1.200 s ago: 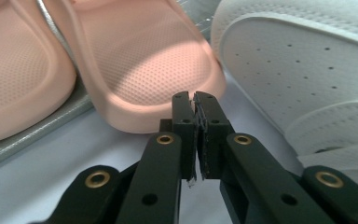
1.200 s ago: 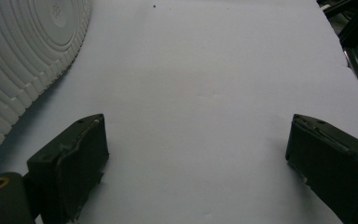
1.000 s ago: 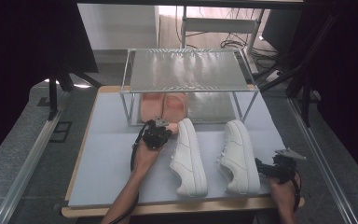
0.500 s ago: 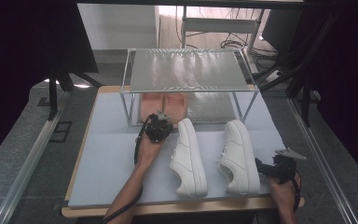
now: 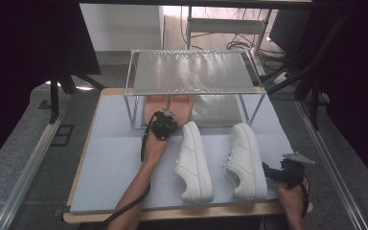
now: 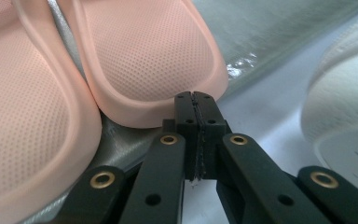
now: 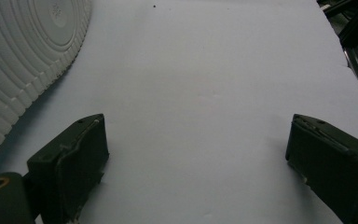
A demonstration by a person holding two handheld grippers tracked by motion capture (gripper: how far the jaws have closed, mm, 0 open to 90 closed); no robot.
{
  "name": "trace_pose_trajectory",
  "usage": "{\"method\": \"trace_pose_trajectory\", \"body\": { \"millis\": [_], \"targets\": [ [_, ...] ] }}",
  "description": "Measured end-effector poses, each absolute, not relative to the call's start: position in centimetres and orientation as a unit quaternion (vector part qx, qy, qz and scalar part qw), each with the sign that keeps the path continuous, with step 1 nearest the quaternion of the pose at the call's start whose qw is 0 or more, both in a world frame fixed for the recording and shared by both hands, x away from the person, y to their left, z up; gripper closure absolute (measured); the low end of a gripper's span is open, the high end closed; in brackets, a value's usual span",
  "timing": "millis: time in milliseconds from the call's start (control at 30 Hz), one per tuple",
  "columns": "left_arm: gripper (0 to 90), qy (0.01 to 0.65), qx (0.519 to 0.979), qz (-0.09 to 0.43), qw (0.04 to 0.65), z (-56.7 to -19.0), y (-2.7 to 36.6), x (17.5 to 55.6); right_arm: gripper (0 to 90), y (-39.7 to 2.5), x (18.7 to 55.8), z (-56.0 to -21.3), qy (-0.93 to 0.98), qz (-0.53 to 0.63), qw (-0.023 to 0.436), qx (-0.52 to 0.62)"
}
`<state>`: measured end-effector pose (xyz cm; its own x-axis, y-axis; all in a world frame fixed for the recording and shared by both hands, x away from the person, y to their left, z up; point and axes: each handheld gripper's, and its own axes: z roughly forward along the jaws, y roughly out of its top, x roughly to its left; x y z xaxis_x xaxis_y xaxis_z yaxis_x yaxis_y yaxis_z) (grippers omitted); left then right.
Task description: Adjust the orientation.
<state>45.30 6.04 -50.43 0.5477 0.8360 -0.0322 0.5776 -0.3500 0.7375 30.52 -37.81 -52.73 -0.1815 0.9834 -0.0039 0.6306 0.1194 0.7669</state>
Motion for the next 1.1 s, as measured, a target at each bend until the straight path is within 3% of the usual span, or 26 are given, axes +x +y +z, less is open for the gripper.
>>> {"method": "trace_pose_trajectory", "body": {
  "millis": [500, 1100],
  "targets": [
    [86.4, 0.448, 0.791, 0.178, 0.376, -50.7, 5.9, 45.4, 5.9, -37.8, 30.5, -52.7, 0.697, 0.324, 0.272, 0.579],
    [57.0, 0.438, 0.791, 0.187, 0.383, -49.1, 7.6, 42.0, 5.9, -37.8, 30.5, -52.7, 0.697, 0.324, 0.272, 0.579]
  ]
}}
